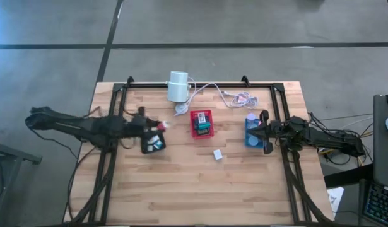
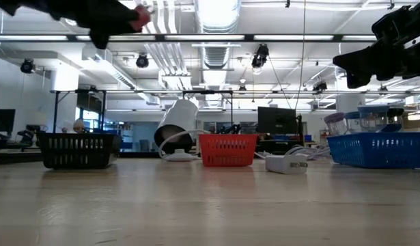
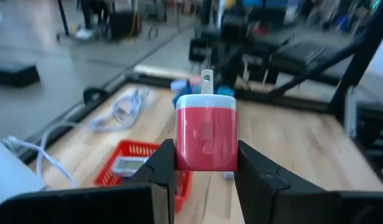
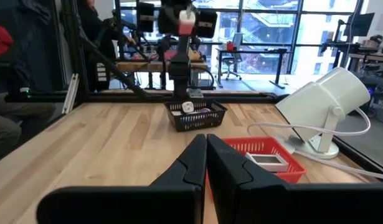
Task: Pick & Place Office items
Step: Put the pink charger adapter into the black basket, then put the white charger adapter into the black basket
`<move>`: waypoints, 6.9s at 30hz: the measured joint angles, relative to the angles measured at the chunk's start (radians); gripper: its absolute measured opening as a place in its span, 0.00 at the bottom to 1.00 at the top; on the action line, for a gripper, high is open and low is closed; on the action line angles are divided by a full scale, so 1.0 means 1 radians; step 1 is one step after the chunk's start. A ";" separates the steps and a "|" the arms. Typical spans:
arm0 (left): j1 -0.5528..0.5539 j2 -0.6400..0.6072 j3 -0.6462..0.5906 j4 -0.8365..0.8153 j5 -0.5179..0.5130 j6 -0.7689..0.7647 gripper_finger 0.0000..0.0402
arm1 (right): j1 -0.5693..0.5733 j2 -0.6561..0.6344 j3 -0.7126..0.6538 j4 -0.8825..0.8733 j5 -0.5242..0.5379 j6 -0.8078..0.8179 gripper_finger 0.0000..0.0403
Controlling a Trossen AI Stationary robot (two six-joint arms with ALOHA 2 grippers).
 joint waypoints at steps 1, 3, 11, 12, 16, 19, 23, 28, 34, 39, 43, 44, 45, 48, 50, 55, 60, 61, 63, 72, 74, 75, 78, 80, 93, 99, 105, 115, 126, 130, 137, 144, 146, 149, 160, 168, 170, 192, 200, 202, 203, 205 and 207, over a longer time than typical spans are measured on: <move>0.010 -0.057 -0.027 0.000 0.010 0.011 0.25 | 0.000 0.002 0.000 0.000 0.000 0.000 0.02; 0.028 -0.165 -0.079 0.000 0.017 0.021 0.25 | 0.000 0.002 0.000 0.000 0.000 0.001 0.02; 0.056 -0.495 -0.286 -0.001 0.086 0.047 0.25 | 0.000 0.002 0.000 0.002 0.001 0.006 0.02; 0.056 -0.527 -0.309 0.000 0.088 0.047 0.25 | 0.000 0.002 0.000 0.002 0.001 0.006 0.02; 0.056 -0.647 -0.382 -0.006 0.088 0.047 0.25 | 0.000 0.002 0.000 0.002 0.001 0.008 0.02; 0.056 -0.734 -0.419 -0.024 0.089 0.087 0.25 | 0.000 0.002 0.000 0.001 0.000 0.009 0.02; 0.058 -0.798 -0.438 -0.083 0.094 0.142 0.25 | 0.000 0.002 0.000 0.001 0.000 0.009 0.02; 0.058 -0.789 -0.453 -0.116 0.126 0.136 0.25 | -0.001 0.002 0.000 0.000 0.001 0.009 0.02; 0.058 -0.797 -0.507 -0.083 0.207 0.149 0.25 | 0.000 0.003 0.000 0.000 0.001 0.009 0.02; 0.059 -0.800 -0.536 -0.018 0.285 0.191 0.25 | 0.000 0.004 0.000 0.000 0.001 0.012 0.02; 0.059 -0.798 -0.538 -0.018 0.296 0.193 0.25 | 0.000 0.005 0.000 -0.001 0.001 0.015 0.02; 0.059 -0.798 -0.538 -0.018 0.296 0.193 0.25 | 0.000 0.005 0.000 -0.001 0.001 0.017 0.02; 0.059 -0.798 -0.538 -0.018 0.296 0.193 0.25 | 0.000 0.006 0.000 -0.001 0.001 0.021 0.02; 0.059 -0.797 -0.538 -0.019 0.296 0.188 0.25 | 0.000 0.007 0.000 -0.001 0.001 0.028 0.02; 0.059 -0.797 -0.538 -0.019 0.295 0.181 0.25 | 0.000 0.007 0.000 -0.001 0.001 0.028 0.02; 0.059 -0.797 -0.538 -0.019 0.294 0.180 0.25 | 0.000 0.007 0.000 -0.001 0.001 0.028 0.02; 0.059 -0.797 -0.538 -0.019 0.294 0.174 0.25 | 0.000 0.007 0.000 -0.001 0.001 0.028 0.02; 0.059 -0.797 -0.538 -0.019 0.294 0.167 0.26 | 0.000 0.007 0.000 -0.001 0.001 0.028 0.02; 0.059 -0.797 -0.540 -0.004 0.292 0.149 0.26 | 0.000 0.007 0.000 -0.001 0.001 0.028 0.02; 0.059 -0.745 -0.371 0.038 0.186 0.098 0.26 | 0.000 0.008 0.000 0.001 0.001 0.027 0.02; 0.059 -0.704 -0.308 0.020 0.160 0.098 0.26 | 0.000 0.008 0.000 0.000 0.001 0.027 0.02; 0.059 -0.677 -0.271 -0.002 0.146 0.098 0.26 | 0.000 0.008 0.000 0.000 0.001 0.027 0.02; 0.059 -0.563 -0.141 -0.107 0.072 0.102 0.26 | 0.000 0.008 0.000 0.000 0.000 0.027 0.02; 0.059 -0.469 -0.036 -0.207 0.005 0.087 0.26 | 0.000 0.008 0.000 0.000 0.000 0.027 0.02; 0.060 0.215 0.479 -1.023 -0.170 -0.196 0.26 | 0.000 0.009 0.000 -0.001 -0.001 0.027 0.02; 0.068 0.399 0.442 -1.087 -0.100 -0.202 0.26 | 0.000 0.009 0.000 -0.005 -0.002 0.031 0.02; 0.085 0.505 0.387 -1.081 -0.016 -0.202 0.26 | 0.000 0.009 0.000 -0.006 -0.002 0.031 0.02; 0.174 0.605 0.308 -1.075 -0.001 -0.196 0.26 | 0.000 0.010 0.000 -0.006 -0.001 0.032 0.02; 0.209 0.620 0.300 -1.058 0.077 -0.172 0.35 | 0.000 0.010 0.000 -0.006 -0.001 0.032 0.02; 0.209 0.619 0.300 -1.058 0.076 -0.172 0.46 | 0.000 0.010 0.000 -0.006 -0.001 0.032 0.02; 0.208 0.579 0.335 -1.101 0.076 -0.175 0.58 | 0.000 0.010 0.000 -0.006 -0.001 0.035 0.02; 0.176 0.331 0.316 -0.873 0.122 0.119 0.55 | 0.000 0.010 0.000 -0.018 0.000 0.019 0.02; 0.176 0.228 0.268 -0.736 0.186 0.190 0.49 | 0.000 0.010 0.000 -0.030 0.000 0.020 0.02; 0.180 0.082 0.191 -0.551 0.219 0.219 0.36 | 0.000 0.014 0.000 -0.031 0.000 0.024 0.02; 0.190 -0.312 -0.130 -0.116 0.207 0.283 0.02 | 0.000 0.023 0.000 -0.030 0.000 0.021 0.02; 0.196 -0.470 -0.328 0.053 0.308 0.210 0.00 | 0.000 0.042 0.000 -0.029 0.001 0.009 0.02; 0.195 -0.492 -0.373 0.073 0.304 0.214 0.00 | 0.000 0.048 0.000 -0.030 0.002 0.006 0.02; 0.198 -0.668 -0.539 0.060 0.237 0.289 0.00 | 0.000 0.063 0.000 -0.030 0.105 0.059 0.02; 0.199 -0.668 -0.539 0.075 0.237 0.295 0.00 | 0.000 0.070 0.000 -0.029 0.164 0.094 0.02; 0.199 -0.668 -0.538 0.080 0.237 0.308 0.00 | 0.000 0.070 0.000 -0.013 0.164 0.118 0.02; 0.199 -0.668 -0.536 0.079 0.237 0.310 0.00 | 0.000 0.069 0.000 0.007 0.164 0.129 0.02; 0.199 -0.668 -0.528 0.079 0.237 0.311 0.00 | 0.000 0.070 0.000 0.060 0.160 0.146 0.02; 0.199 -0.668 -0.520 0.081 0.237 0.311 0.00 | 0.000 0.068 0.000 0.124 0.151 0.159 0.02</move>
